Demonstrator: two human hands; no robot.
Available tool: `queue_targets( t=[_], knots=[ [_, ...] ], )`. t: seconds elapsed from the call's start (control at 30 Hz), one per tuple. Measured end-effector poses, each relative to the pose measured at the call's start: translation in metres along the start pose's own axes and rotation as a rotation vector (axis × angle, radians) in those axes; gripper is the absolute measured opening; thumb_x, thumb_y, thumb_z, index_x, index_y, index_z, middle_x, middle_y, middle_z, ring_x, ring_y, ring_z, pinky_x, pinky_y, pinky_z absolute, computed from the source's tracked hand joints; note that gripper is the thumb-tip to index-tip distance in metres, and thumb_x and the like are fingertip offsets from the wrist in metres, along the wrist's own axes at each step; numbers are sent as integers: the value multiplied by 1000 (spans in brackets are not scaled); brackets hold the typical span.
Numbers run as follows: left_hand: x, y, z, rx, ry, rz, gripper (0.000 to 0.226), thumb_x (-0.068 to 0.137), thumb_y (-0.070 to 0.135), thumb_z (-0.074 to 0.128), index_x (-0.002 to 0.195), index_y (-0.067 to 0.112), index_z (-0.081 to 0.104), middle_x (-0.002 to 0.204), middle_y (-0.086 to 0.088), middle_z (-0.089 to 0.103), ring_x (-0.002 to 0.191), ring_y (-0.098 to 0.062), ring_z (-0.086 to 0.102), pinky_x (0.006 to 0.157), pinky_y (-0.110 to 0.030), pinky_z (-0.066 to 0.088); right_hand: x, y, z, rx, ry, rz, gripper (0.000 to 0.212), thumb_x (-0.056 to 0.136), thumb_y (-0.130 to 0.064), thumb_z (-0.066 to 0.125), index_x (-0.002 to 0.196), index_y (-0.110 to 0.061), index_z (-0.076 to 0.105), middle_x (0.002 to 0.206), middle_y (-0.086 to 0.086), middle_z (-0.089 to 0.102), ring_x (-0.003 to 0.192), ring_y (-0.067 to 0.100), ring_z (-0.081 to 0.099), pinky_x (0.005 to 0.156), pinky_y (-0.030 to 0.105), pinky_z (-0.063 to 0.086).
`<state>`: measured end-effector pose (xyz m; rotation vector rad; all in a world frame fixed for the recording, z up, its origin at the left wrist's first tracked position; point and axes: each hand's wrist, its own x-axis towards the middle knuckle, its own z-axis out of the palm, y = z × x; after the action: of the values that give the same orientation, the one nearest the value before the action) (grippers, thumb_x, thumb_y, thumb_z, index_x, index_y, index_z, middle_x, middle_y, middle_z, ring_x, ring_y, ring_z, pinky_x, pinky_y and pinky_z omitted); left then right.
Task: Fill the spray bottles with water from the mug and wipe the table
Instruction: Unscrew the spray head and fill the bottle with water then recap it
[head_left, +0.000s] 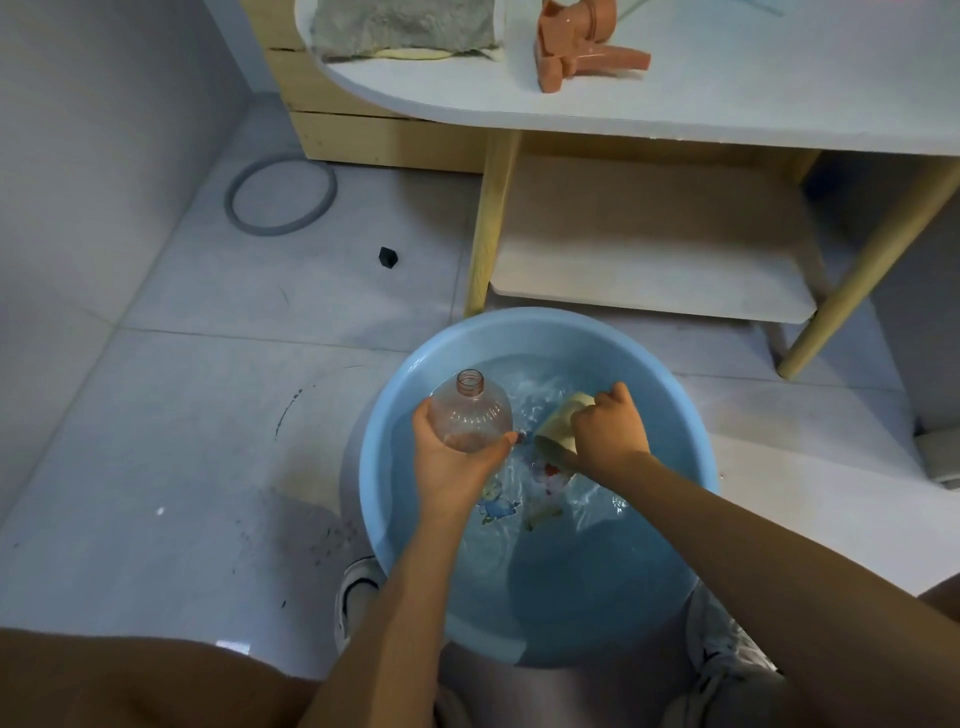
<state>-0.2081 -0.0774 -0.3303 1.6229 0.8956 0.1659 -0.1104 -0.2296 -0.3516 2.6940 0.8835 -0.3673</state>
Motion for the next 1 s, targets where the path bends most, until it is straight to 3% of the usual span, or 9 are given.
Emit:
queue_targets(
  t=[0.17, 0.33, 0.43, 0.57, 0.8, 1.0],
  knots=[
    [-1, 1, -3, 8, -6, 1, 102, 58, 24, 89, 140, 24, 28, 132, 6, 47, 117, -13, 48, 98, -28, 42, 1, 12, -10, 112, -116, 168, 42, 83, -63, 40, 72, -26, 56, 62, -7, 47, 81, 18, 51, 87, 33, 26],
    [-6, 4, -6, -6, -10, 15, 99, 59, 22, 89, 138, 26, 29, 123, 10, 47, 110, -10, 48, 90, -23, 40, -7, 34, -4, 584, -181, 403, 43, 84, -57, 49, 63, -20, 50, 64, -5, 52, 82, 21, 53, 93, 36, 30],
    [-11, 7, -7, 4, -7, 23, 98, 61, 23, 88, 139, 26, 28, 120, 10, 46, 107, -9, 48, 88, -23, 39, -15, 42, -6, 798, -187, 455, 45, 84, -56, 53, 59, -19, 46, 62, -5, 49, 76, 21, 49, 80, 32, 35],
    [-16, 10, -8, 10, -1, 57, 99, 59, 24, 89, 138, 26, 29, 126, 8, 49, 112, -11, 51, 88, -23, 41, -23, 47, -13, 1033, -101, 539, 43, 79, -50, 62, 57, -17, 46, 56, -1, 44, 66, 22, 47, 68, 31, 36],
    [-25, 12, -8, 46, -14, 95, 107, 58, 29, 89, 143, 26, 25, 145, 3, 39, 128, -16, 43, 100, -26, 38, -35, 54, -48, 1114, 60, 570, 38, 81, -44, 61, 62, -13, 55, 65, 6, 53, 66, 23, 49, 63, 30, 37],
    [-29, 14, -6, 55, -50, 132, 107, 57, 29, 90, 142, 26, 26, 143, 5, 39, 127, -13, 42, 101, -25, 37, -39, 58, -81, 1153, 171, 563, 45, 79, -42, 64, 51, -16, 40, 54, 2, 39, 57, 21, 37, 54, 30, 28]
  ],
)
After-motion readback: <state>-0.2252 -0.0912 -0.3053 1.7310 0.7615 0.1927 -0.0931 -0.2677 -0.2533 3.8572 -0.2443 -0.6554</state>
